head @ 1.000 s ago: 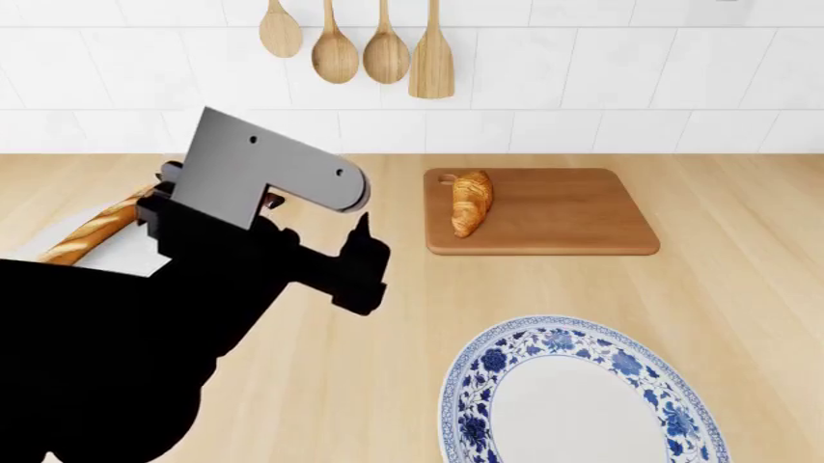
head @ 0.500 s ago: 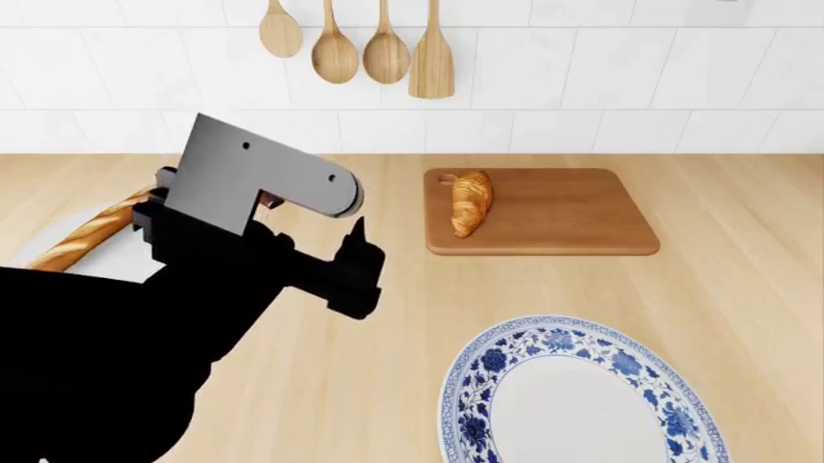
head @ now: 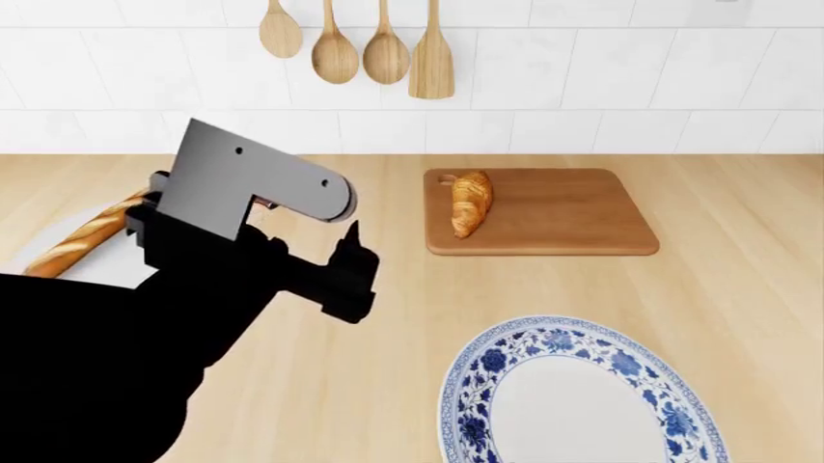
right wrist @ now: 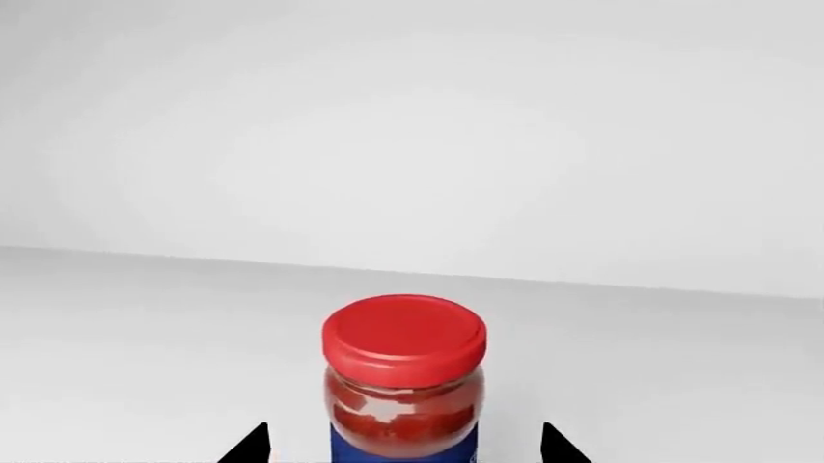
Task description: From the different types of pastries on the counter, select a croissant and place it on the cutting board. Then retrieve a jar of jam from the cabinet and place it alongside the croissant on the cutting board.
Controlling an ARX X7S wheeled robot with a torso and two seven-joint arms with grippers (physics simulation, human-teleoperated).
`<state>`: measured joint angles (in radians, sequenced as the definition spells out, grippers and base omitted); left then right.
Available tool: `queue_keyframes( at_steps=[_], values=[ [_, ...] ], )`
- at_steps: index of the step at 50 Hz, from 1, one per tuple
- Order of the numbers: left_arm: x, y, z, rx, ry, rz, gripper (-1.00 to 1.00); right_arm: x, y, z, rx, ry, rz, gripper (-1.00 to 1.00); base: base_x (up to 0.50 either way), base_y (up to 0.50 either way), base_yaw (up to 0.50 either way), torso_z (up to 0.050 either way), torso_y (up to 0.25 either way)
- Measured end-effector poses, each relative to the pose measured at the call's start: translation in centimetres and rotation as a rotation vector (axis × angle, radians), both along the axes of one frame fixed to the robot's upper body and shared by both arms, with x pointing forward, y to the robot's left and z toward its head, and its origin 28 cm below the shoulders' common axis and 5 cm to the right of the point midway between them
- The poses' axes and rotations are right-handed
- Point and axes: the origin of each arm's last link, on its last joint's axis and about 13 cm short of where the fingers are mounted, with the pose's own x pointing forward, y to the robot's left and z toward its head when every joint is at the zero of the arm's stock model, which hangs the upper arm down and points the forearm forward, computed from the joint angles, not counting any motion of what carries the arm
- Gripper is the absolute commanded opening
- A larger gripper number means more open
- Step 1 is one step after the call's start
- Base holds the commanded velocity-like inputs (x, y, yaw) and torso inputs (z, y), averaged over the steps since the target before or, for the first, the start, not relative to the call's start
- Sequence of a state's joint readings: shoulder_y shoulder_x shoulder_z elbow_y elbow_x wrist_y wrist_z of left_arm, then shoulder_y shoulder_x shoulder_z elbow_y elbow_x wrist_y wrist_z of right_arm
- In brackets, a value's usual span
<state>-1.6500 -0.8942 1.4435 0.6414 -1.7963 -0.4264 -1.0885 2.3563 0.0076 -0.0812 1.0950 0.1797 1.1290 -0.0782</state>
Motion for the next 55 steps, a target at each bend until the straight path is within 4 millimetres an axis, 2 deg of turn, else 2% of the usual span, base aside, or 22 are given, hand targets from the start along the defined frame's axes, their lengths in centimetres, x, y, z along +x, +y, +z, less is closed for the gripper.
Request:
queue_keyframes(
  at_steps=[1,35,55],
  values=[
    [0.0,0.0,0.0,0.000,0.001,0.000,1.00,0.0,0.0,0.0,-0.002,0.000,0.000,-1.00,0.00,0.00,0.00,0.000,0.000],
    [-0.1,0.2,-0.2,-0.003,0.004,0.004,1.00,0.0,-0.3,0.2,-0.045,-0.028,0.007,-1.00,0.00,0.00,0.00,-0.002,0.000],
    [0.0,0.0,-0.2,-0.002,0.004,0.001,1.00,-2.4,-1.5,2.1,-0.026,-0.196,0.081,-1.00,0.00,0.00,0.00,0.000,0.000]
  ],
)
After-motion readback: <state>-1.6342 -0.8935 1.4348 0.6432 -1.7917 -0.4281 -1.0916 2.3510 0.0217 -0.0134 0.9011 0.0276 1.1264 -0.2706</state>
